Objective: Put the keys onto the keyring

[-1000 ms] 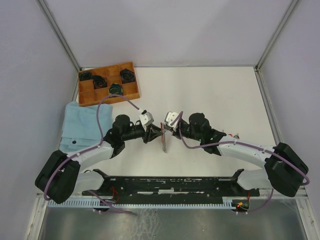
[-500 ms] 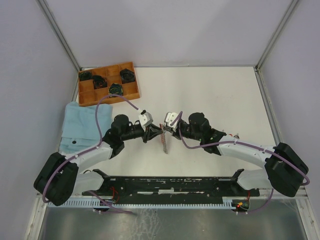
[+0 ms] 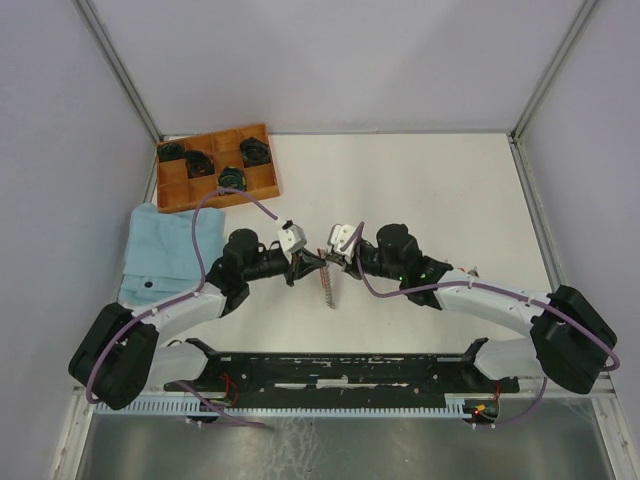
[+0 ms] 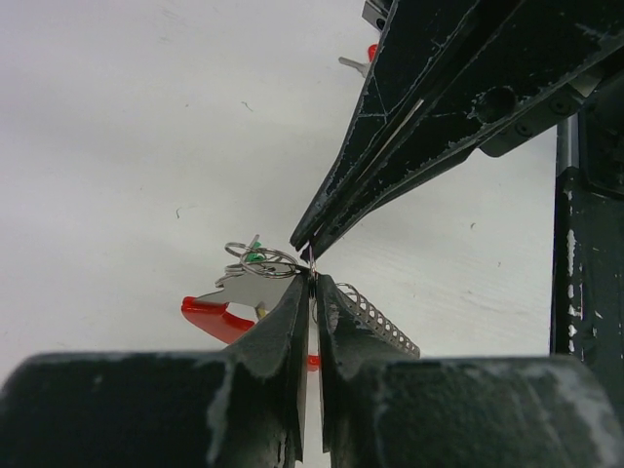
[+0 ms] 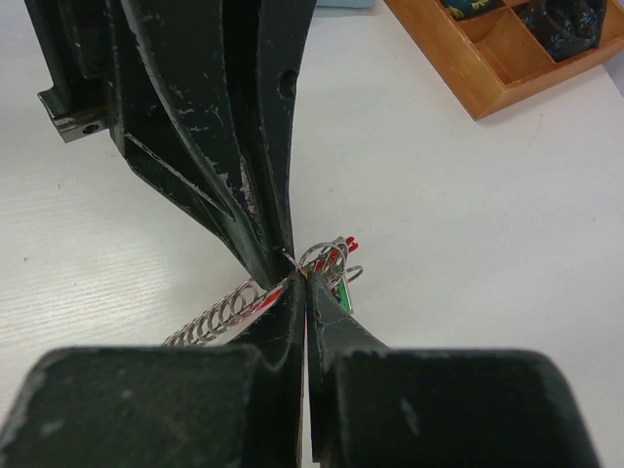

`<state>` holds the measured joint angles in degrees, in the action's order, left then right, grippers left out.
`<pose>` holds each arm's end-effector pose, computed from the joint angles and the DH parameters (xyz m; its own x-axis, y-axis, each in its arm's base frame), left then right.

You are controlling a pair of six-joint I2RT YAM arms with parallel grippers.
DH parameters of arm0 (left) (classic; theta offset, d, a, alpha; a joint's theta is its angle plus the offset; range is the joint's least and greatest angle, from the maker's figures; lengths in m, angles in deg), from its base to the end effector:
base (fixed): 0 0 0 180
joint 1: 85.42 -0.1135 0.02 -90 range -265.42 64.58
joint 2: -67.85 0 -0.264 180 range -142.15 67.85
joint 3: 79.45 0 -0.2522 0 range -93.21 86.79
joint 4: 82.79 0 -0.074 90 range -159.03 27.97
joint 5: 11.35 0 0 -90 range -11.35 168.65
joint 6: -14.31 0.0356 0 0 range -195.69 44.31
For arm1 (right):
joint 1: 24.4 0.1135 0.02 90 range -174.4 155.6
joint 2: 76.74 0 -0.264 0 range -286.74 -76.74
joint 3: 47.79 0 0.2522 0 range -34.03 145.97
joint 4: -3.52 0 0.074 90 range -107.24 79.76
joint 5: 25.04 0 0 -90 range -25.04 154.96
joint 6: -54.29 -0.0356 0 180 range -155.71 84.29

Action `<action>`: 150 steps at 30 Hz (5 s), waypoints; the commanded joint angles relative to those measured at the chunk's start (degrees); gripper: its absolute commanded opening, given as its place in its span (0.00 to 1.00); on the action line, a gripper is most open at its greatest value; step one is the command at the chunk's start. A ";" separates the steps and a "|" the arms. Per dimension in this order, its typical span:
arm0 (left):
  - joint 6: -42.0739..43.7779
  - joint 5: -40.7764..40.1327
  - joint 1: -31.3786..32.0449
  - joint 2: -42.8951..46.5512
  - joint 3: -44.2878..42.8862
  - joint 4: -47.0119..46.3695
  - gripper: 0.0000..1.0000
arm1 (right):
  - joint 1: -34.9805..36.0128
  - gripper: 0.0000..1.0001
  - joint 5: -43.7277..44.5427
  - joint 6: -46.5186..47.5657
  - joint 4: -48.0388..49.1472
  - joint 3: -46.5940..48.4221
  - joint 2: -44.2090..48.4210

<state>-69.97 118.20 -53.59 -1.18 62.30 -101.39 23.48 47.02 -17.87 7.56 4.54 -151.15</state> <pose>0.1931 -0.1466 0.2095 -0.0851 0.1433 -0.9860 0.9487 0.3141 -0.0363 0.1832 0.2190 0.2396 0.0787 -0.3476 -0.9343 -0.9224 0.3302 -0.2005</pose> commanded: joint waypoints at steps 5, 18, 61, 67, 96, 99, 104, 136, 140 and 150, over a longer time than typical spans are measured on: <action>0.54 -12.94 1.45 3.54 0.95 -5.03 0.08 | -0.16 0.01 3.68 -3.00 0.93 4.40 0.17; 1.49 -47.37 15.28 6.64 6.08 -14.08 0.04 | 2.81 0.01 16.05 -15.18 -5.97 9.80 -2.98; 5.51 -6.87 3.41 5.03 3.16 -6.27 0.24 | 2.39 0.01 2.87 0.55 -7.61 6.43 1.18; 8.11 -4.30 3.15 6.13 3.65 -5.67 0.19 | 2.31 0.01 2.01 1.41 -8.91 6.51 1.42; 10.34 -1.14 2.64 4.48 2.17 -2.42 0.03 | 1.98 0.01 -2.11 4.33 -14.11 7.53 2.42; 10.17 -2.32 2.68 4.80 2.32 -2.36 0.03 | 1.96 0.05 -1.75 3.75 -14.62 7.58 2.84; 10.21 -3.91 2.64 6.15 3.55 -3.37 0.03 | 1.68 0.24 1.16 1.41 -16.21 7.41 5.04; -4.64 -5.50 2.71 0.75 8.85 -27.59 0.03 | 2.76 0.47 26.26 -17.27 -10.51 3.71 6.31; -8.18 -7.39 2.86 -0.49 8.68 -29.54 0.03 | 5.00 0.46 31.66 -17.59 -7.32 3.44 3.73; -11.54 -11.60 3.80 -1.80 7.71 -29.37 0.03 | 9.01 0.46 35.95 -17.31 -4.79 4.60 0.50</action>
<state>-77.84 109.21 -50.40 -2.99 72.07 -125.39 31.41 80.07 -34.41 -1.20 7.84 -149.99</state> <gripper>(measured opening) 0.043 0.466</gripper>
